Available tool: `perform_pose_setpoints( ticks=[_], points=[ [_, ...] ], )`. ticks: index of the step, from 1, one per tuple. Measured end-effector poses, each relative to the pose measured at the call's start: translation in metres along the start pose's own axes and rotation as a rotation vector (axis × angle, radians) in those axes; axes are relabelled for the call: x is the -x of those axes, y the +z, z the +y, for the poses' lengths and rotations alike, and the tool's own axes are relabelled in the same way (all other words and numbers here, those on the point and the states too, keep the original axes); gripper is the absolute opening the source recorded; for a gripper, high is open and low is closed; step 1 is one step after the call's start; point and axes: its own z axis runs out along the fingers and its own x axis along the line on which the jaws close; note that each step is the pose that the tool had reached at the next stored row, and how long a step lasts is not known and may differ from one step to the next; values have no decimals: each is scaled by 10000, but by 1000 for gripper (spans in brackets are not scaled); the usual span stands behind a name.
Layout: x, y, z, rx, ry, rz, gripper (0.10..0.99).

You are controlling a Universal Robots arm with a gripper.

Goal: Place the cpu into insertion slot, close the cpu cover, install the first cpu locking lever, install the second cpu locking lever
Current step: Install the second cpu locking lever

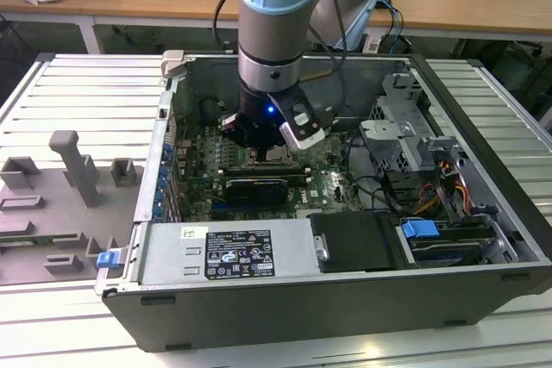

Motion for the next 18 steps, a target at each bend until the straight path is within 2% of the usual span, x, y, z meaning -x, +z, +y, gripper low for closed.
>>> perform_pose_setpoints(
  ticks=[2, 4, 6, 9, 13, 15, 16, 18],
  points=[
    [-20, 57, -10, 29, -7, 0, 106],
    [-30, 68, -15, 153, -12, -5, 106],
    [-36, 78, -25, 219, -14, -8, 106],
    [-109, 86, -59, 354, -20, -14, 106],
    [-151, 160, -74, 442, -21, -18, 106],
    [-152, 182, -80, 639, -23, -29, 106],
    [-155, 193, -89, 705, -23, -32, 106],
    [-175, 207, -120, 761, -26, -35, 106]
  ],
)
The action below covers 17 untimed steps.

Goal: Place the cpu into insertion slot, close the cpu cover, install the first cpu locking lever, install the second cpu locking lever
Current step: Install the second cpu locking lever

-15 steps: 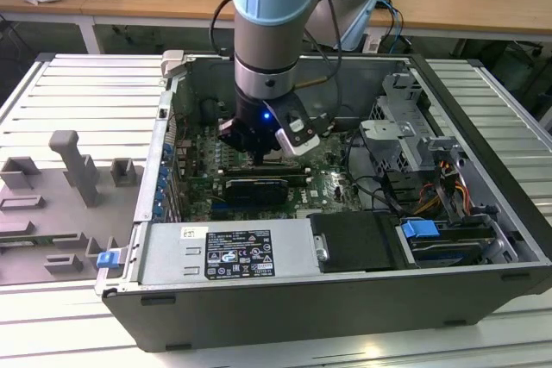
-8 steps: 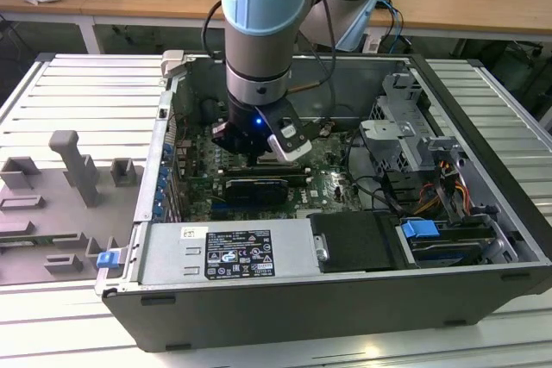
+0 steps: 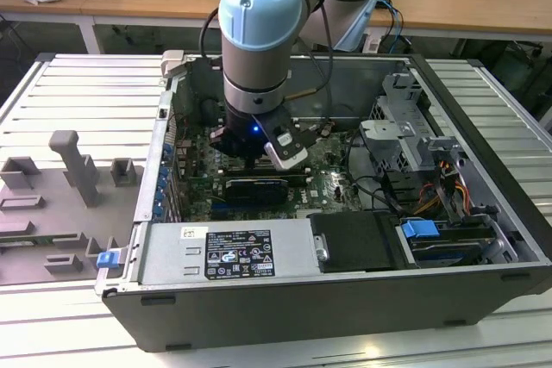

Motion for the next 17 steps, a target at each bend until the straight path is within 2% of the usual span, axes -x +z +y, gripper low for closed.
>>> perform_pose_setpoints(
  ticks=[1, 3, 8, 13, 17],
  points=[
    [-12, 2, -12, 27, -4, 1, 106],
    [-42, 6, -37, 160, -22, -2, 106],
    [-44, 35, -46, 425, -45, -10, 106],
    [-55, 69, -55, 576, -57, -15, 106],
    [-90, 75, -53, 607, -59, -18, 106]
  ],
)
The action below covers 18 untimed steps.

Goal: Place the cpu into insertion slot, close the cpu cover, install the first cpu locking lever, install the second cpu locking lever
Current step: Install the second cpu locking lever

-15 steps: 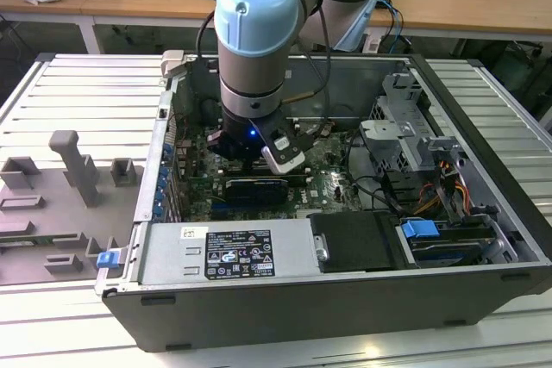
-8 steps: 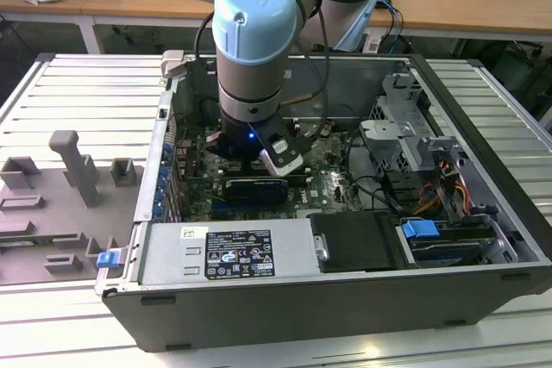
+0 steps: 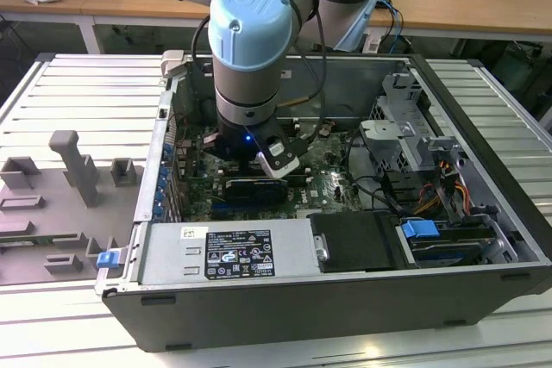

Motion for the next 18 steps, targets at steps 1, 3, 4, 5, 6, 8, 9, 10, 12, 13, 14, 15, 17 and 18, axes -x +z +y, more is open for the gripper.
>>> perform_pose_setpoints(
  ticks=[1, 3, 4, 5, 6, 8, 9, 10, 12, 13, 14, 15, 17, 18],
  points=[
    [-1, -1, -1, -1, -1, 2, 106],
    [-2, 0, 0, 4, 0, 1, 106],
    [-3, 2, 8, 3, 3, 1, 106],
    [-1, 6, 20, 16, 0, 2, 106],
    [-1, 8, 20, 20, -2, 0, 106],
    [-1, 3, 22, 21, 0, -1, 106],
    [-1, -8, 26, 24, -1, -1, 106],
    [-2, -22, 31, 26, -1, -2, 106],
    [-4, -62, 42, 21, -1, -1, 106],
    [-5, -74, 46, 21, 0, 0, 106],
    [-4, -93, 52, 22, -1, -1, 106],
    [-4, -105, 55, 21, 0, -1, 106],
    [-4, -133, 68, 20, 0, 1, 106],
    [-4, -140, 71, 21, 0, 0, 106]
  ],
)
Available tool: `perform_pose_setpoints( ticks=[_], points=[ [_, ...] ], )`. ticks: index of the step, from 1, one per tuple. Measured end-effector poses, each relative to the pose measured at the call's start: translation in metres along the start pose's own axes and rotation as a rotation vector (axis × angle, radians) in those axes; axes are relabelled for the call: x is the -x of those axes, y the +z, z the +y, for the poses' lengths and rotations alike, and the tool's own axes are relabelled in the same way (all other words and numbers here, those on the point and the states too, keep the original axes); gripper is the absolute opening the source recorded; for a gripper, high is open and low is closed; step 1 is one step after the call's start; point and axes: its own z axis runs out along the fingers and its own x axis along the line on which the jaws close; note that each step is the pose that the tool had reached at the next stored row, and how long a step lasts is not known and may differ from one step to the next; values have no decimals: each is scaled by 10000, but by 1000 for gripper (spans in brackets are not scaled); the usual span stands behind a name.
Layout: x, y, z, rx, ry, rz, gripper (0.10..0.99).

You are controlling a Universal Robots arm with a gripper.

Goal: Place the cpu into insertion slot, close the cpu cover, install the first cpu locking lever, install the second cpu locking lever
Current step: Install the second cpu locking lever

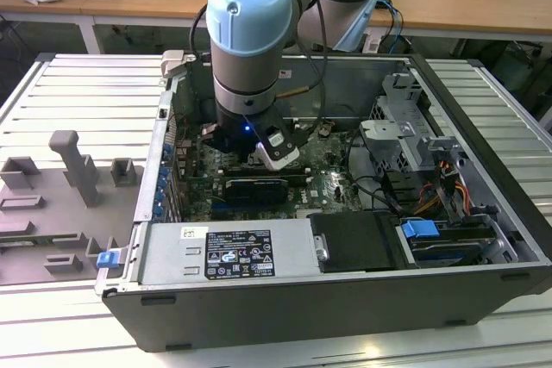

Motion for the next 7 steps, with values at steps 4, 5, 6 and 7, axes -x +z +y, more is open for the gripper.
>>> perform_pose_setpoints(
  ticks=[4, 5, 6, 7],
  points=[
    [1, -30, 10, 3, -1, 0, 106],
    [0, -30, 10, 1, -1, 0, 106],
    [0, -31, 10, 0, 0, 1, 106],
    [0, -31, 10, 0, 0, 1, 106]
  ],
)
